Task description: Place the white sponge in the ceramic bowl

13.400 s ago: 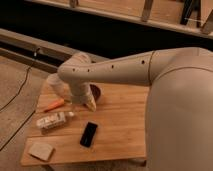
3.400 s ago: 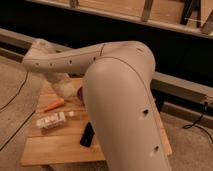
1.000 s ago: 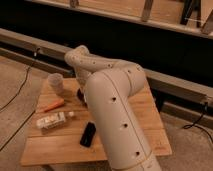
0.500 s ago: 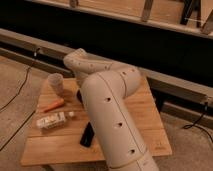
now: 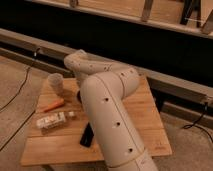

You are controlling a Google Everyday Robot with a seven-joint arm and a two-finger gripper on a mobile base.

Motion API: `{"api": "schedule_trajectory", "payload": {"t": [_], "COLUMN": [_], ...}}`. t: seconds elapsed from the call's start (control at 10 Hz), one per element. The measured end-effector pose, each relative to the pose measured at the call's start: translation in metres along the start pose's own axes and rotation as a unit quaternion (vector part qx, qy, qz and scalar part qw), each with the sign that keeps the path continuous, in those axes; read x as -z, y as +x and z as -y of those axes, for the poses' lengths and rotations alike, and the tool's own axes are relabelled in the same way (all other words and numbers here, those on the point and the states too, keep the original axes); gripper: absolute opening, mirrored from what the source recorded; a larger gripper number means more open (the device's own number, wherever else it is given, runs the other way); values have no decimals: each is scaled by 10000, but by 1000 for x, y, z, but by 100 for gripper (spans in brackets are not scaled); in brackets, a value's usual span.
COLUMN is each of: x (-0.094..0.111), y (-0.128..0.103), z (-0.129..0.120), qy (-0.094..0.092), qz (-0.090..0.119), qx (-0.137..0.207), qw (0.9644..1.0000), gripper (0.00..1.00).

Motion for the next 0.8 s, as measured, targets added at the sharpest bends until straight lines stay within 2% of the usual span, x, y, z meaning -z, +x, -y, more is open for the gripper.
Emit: {"api": "schedule_trajectory", "payload": {"t": [0.1,0.2,0.4,0.5,0.6,0.8], "x": [-3,-4,-3,0,10,30], "y": [0,0,-2,-4,-8,-12], "z": [-1,-2,-3,-2,-1,-6], "qy": [-5,-12,-22,27,167,308], "qz": [-28,-38,-20,8,105,292], "qx": [10,18,41,76,173,345], "qw": [10000,10000,10000,10000,9997,9985], "gripper": [77,80,80,80,80,80]}}
